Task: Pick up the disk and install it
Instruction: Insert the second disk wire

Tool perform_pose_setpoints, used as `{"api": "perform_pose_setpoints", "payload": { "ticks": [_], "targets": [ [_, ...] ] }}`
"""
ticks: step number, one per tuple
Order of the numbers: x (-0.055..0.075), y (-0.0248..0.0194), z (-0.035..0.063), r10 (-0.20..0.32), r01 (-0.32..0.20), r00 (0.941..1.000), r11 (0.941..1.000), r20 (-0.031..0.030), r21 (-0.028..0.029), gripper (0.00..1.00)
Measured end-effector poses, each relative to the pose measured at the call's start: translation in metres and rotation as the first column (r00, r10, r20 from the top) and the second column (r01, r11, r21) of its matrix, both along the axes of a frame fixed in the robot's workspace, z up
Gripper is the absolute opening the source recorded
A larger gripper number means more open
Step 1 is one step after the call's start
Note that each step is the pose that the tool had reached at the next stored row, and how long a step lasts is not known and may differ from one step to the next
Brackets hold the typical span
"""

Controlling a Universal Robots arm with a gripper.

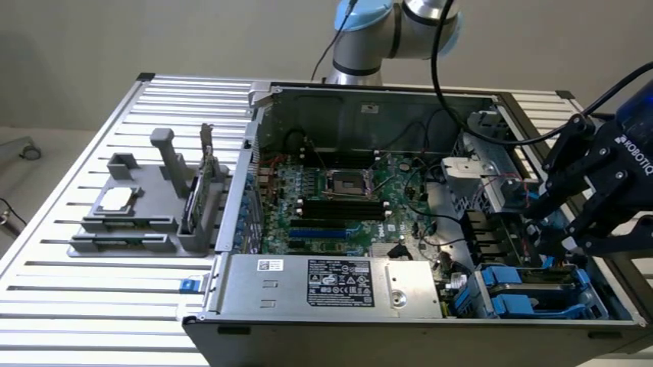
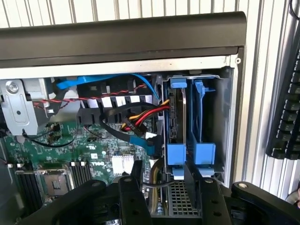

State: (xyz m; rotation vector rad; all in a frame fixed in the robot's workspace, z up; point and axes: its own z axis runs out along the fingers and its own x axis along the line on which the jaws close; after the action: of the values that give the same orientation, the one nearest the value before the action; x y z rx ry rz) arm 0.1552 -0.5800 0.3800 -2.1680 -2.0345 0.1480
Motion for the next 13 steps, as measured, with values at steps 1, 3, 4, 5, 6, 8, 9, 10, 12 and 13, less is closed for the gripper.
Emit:
{"api": "perform_pose_setpoints", "payload": {
  "ticks": [1,3,4,5,6,8,9,10,12,13],
  "targets": [
    [0.0004,0.0011,-0.0003,0.0,0.0,1.0,1.0,0.0028,0.0002,0.48],
    [0.0013,0.0031,-0.0005,0.0,0.0,1.0,1.0,0.0082,0.0,0.48],
    [0.0016,0.004,-0.0007,0.0,0.0,0.9999,1.0,0.0106,0.0001,0.48],
    [0.0019,0.0047,-0.0008,0.0,0.0,0.9999,1.0,0.0123,0.0,0.48],
    [0.0022,0.0055,-0.0009,0.0,0.0,0.9999,1.0,0.0141,0.0,0.48],
    [0.0025,0.0067,-0.0013,0.0,0.0,0.9999,1.0,0.017,-0.0003,0.48],
    [0.0026,0.007,-0.0017,0.0,0.0,0.9998,1.0,0.0186,-0.0004,0.48],
    [0.0026,0.0073,-0.0022,0.0,0.0,0.9998,1.0,0.0201,-0.0006,0.48],
    [0.0026,0.0077,-0.0031,0.0,0.0,0.9997,1.0,0.0229,-0.0017,0.48],
    [0.0025,0.008,-0.0034,0.0,0.0,0.9997,1.0,0.0241,-0.0028,0.48]
  ]
}}
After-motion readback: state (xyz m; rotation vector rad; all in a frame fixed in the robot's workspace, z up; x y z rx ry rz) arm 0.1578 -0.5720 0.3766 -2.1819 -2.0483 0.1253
